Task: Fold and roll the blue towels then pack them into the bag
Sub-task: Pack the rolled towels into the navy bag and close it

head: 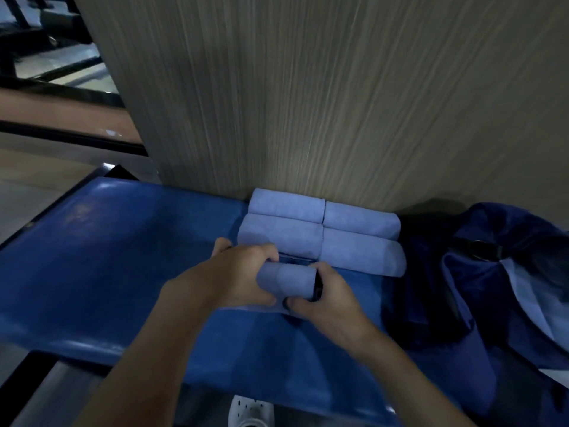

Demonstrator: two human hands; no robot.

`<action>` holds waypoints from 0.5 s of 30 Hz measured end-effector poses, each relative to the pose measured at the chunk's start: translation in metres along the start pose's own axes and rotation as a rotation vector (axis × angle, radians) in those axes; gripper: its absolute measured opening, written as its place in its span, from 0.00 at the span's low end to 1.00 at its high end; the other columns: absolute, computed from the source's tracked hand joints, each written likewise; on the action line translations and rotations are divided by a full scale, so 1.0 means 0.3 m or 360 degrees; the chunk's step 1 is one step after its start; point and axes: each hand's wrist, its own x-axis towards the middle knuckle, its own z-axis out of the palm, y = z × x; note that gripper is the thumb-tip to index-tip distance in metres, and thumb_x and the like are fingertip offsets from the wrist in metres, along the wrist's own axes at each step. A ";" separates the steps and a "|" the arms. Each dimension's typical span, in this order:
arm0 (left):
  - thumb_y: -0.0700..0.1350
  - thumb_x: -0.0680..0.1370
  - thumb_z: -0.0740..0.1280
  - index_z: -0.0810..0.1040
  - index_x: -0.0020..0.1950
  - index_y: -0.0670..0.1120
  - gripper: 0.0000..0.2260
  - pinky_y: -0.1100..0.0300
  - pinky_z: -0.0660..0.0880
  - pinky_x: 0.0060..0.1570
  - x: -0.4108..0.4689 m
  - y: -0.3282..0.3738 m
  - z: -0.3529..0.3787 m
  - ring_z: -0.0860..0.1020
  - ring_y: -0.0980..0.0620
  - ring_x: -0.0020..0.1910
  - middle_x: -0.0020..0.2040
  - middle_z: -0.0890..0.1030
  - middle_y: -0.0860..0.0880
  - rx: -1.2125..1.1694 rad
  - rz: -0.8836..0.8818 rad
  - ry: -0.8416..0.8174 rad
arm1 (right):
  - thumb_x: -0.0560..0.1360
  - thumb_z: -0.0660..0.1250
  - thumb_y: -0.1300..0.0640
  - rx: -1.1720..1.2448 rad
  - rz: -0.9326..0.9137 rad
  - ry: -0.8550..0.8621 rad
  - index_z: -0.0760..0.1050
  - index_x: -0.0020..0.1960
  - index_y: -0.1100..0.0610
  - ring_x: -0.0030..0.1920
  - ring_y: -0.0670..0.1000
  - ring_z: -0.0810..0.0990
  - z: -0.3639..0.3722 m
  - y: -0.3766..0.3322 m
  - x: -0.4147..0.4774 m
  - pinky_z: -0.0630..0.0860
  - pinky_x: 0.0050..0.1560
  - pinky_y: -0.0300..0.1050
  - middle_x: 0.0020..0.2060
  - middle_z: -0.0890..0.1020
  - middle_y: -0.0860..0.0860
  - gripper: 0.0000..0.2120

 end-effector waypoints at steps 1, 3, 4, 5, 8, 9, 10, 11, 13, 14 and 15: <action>0.62 0.63 0.69 0.74 0.46 0.55 0.17 0.58 0.71 0.50 0.000 0.012 -0.013 0.75 0.61 0.41 0.40 0.79 0.57 -0.0124 -0.0013 -0.0033 | 0.69 0.75 0.62 0.0041 -0.0041 0.0026 0.72 0.49 0.55 0.41 0.40 0.79 -0.024 -0.007 -0.013 0.76 0.38 0.35 0.44 0.81 0.49 0.14; 0.65 0.61 0.72 0.74 0.46 0.61 0.19 0.58 0.76 0.47 0.005 0.037 -0.050 0.78 0.62 0.43 0.42 0.80 0.60 -0.0347 -0.0008 -0.0096 | 0.70 0.74 0.64 0.0097 -0.0103 0.0116 0.73 0.49 0.58 0.37 0.38 0.78 -0.086 -0.031 -0.042 0.74 0.36 0.31 0.42 0.81 0.51 0.12; 0.67 0.59 0.72 0.75 0.47 0.63 0.20 0.57 0.77 0.48 0.010 0.048 -0.070 0.78 0.62 0.45 0.45 0.80 0.61 -0.0439 0.0004 -0.0065 | 0.70 0.74 0.64 0.0133 -0.0124 0.0161 0.73 0.49 0.60 0.37 0.39 0.77 -0.120 -0.044 -0.058 0.75 0.36 0.33 0.42 0.82 0.54 0.12; 0.68 0.59 0.72 0.76 0.48 0.63 0.22 0.58 0.77 0.49 0.014 0.064 -0.090 0.79 0.62 0.47 0.46 0.80 0.62 -0.0527 0.0019 -0.0002 | 0.70 0.74 0.64 0.0189 -0.0141 0.0198 0.74 0.49 0.61 0.38 0.42 0.79 -0.155 -0.055 -0.073 0.77 0.39 0.36 0.43 0.82 0.56 0.11; 0.66 0.56 0.74 0.78 0.51 0.62 0.25 0.64 0.74 0.52 0.031 0.135 -0.139 0.79 0.66 0.50 0.48 0.80 0.64 -0.0857 0.0053 0.0265 | 0.71 0.73 0.64 0.0442 -0.0163 0.0336 0.76 0.52 0.57 0.48 0.50 0.84 -0.259 -0.081 -0.129 0.81 0.51 0.48 0.46 0.84 0.53 0.11; 0.64 0.57 0.75 0.78 0.54 0.61 0.27 0.63 0.74 0.52 0.041 0.166 -0.148 0.79 0.65 0.50 0.48 0.81 0.62 -0.1023 0.0104 0.0377 | 0.72 0.73 0.64 0.0543 -0.0173 0.0391 0.76 0.53 0.56 0.49 0.50 0.84 -0.293 -0.091 -0.151 0.82 0.51 0.48 0.46 0.85 0.51 0.12; 0.61 0.58 0.76 0.76 0.58 0.59 0.30 0.63 0.75 0.52 0.051 0.199 -0.156 0.80 0.63 0.50 0.48 0.82 0.59 -0.1206 0.0174 0.0480 | 0.73 0.72 0.64 0.0647 -0.0188 0.0443 0.77 0.54 0.55 0.49 0.50 0.84 -0.325 -0.096 -0.171 0.82 0.50 0.47 0.47 0.85 0.50 0.12; 0.58 0.60 0.76 0.74 0.64 0.57 0.33 0.62 0.76 0.52 0.060 0.235 -0.160 0.81 0.60 0.51 0.49 0.83 0.56 -0.1378 0.0231 0.0564 | 0.73 0.72 0.64 0.0749 -0.0211 0.0484 0.77 0.55 0.55 0.50 0.50 0.84 -0.355 -0.100 -0.190 0.81 0.50 0.46 0.48 0.85 0.50 0.12; 0.54 0.63 0.78 0.66 0.72 0.57 0.40 0.58 0.77 0.56 0.078 0.316 -0.159 0.81 0.55 0.56 0.55 0.83 0.52 -0.1741 0.0309 0.0665 | 0.74 0.70 0.63 0.0938 -0.0285 0.0547 0.76 0.58 0.57 0.53 0.52 0.84 -0.405 -0.105 -0.225 0.80 0.55 0.50 0.51 0.85 0.52 0.13; 0.51 0.64 0.78 0.64 0.75 0.57 0.42 0.54 0.77 0.57 0.089 0.365 -0.154 0.80 0.53 0.59 0.58 0.82 0.51 -0.1952 0.0326 0.0666 | 0.75 0.69 0.64 0.1017 -0.0332 0.0579 0.76 0.59 0.58 0.55 0.53 0.83 -0.425 -0.105 -0.241 0.79 0.58 0.53 0.53 0.84 0.54 0.13; 0.48 0.65 0.78 0.62 0.76 0.55 0.43 0.53 0.77 0.57 0.099 0.421 -0.148 0.80 0.52 0.60 0.60 0.81 0.50 -0.2148 0.0348 0.0629 | 0.75 0.68 0.64 0.1098 -0.0372 0.0615 0.75 0.61 0.58 0.57 0.54 0.82 -0.440 -0.103 -0.253 0.77 0.60 0.54 0.54 0.84 0.54 0.14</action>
